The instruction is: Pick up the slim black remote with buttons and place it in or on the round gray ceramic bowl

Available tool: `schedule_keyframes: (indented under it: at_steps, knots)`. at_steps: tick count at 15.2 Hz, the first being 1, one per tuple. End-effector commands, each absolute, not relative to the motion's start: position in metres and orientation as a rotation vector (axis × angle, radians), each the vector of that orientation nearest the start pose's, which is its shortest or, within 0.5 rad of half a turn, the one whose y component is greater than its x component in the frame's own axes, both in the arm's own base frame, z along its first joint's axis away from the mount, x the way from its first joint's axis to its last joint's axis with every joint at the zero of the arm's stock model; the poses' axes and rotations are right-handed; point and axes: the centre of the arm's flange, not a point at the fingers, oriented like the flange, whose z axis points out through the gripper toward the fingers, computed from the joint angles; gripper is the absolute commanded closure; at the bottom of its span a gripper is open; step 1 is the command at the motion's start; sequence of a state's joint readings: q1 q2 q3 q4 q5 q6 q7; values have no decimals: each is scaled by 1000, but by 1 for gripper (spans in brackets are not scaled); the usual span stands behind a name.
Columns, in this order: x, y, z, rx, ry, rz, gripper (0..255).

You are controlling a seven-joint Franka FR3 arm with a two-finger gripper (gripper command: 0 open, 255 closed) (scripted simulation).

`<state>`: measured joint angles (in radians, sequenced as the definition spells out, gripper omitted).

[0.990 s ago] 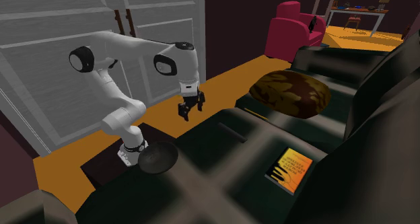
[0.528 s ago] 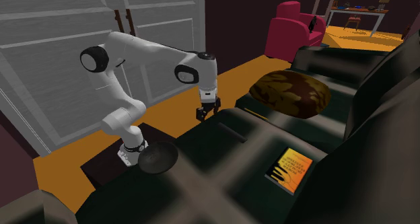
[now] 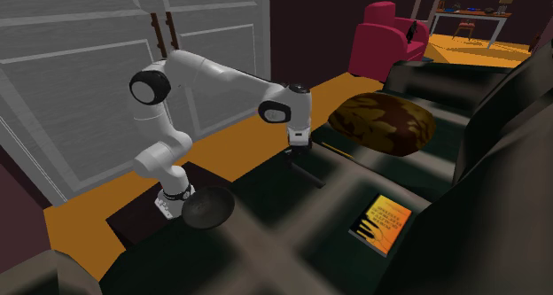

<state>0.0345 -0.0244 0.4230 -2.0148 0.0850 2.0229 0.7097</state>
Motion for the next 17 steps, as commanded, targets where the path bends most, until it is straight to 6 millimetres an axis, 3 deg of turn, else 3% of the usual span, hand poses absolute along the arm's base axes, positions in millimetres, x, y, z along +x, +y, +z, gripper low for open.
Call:
schedule_keyframes:
  at_steps: [1, 9, 17]
  knots:
    - [506, 265, 452, -3030, 467, 22, 0]
    - [506, 268, 412, -3030, 467, 22, 0]
    - [506, 268, 412, -3030, 467, 22, 0]
